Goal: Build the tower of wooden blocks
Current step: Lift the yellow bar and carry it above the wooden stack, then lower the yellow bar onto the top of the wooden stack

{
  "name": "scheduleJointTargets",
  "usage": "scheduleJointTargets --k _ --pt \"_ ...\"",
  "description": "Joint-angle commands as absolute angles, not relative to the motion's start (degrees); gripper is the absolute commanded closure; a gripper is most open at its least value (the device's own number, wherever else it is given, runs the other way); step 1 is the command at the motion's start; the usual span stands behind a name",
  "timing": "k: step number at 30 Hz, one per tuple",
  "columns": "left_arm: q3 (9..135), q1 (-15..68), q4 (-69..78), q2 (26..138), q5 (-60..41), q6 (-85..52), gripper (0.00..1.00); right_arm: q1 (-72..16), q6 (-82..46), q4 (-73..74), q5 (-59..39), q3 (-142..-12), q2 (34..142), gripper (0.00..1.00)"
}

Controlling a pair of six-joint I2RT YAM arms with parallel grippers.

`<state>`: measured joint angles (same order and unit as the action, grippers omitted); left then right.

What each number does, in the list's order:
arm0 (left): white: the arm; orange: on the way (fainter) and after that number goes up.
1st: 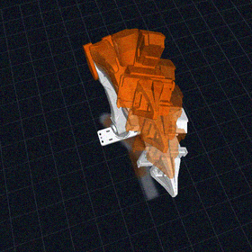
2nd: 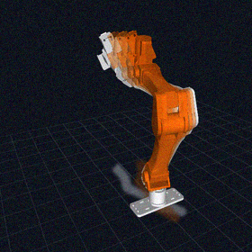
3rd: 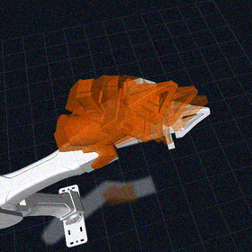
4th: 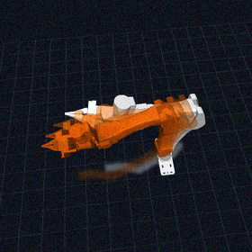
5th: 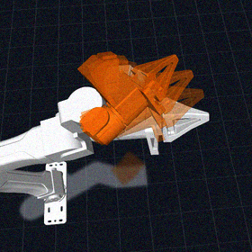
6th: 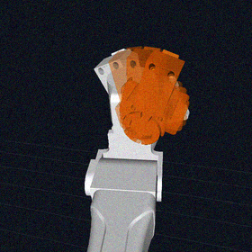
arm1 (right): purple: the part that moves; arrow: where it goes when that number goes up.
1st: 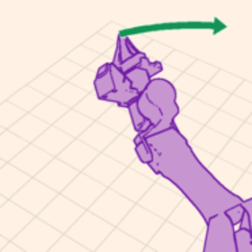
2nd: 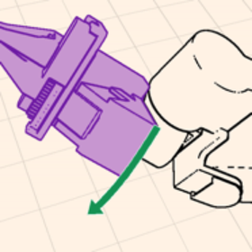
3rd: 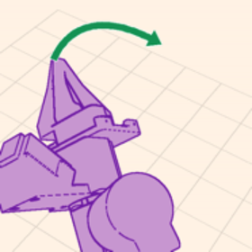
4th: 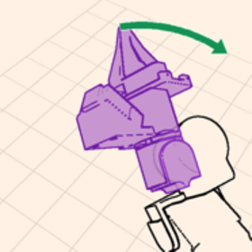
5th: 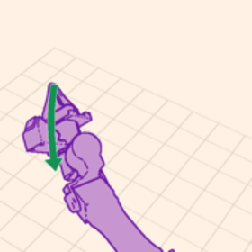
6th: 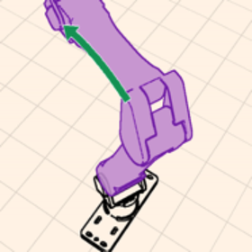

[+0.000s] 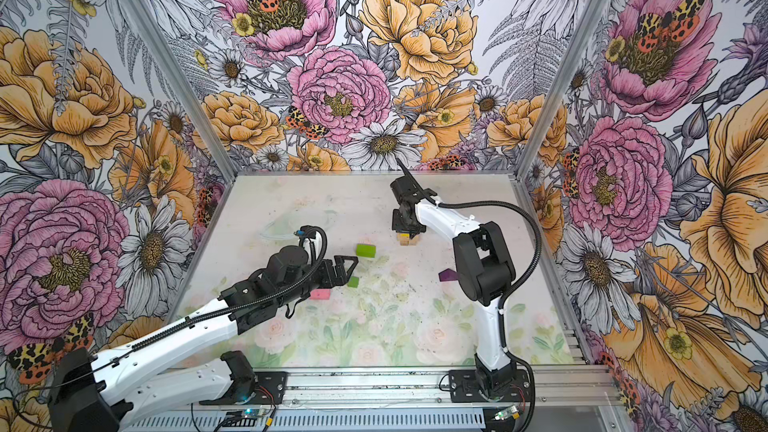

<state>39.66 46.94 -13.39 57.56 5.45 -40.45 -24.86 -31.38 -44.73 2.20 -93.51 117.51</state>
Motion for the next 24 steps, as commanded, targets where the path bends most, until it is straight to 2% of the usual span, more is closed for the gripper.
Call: scheduleJointTargets --k 1,24 --pt "40.61 46.01 -11.73 57.73 3.91 -39.41 0.03 -24.54 -30.66 -45.19 1.48 -95.79 119.08 0.74" --pt "39.46 43.69 -10.93 57.37 2.37 -39.65 0.03 -23.62 -30.15 -46.26 1.89 -98.17 122.17 0.73"
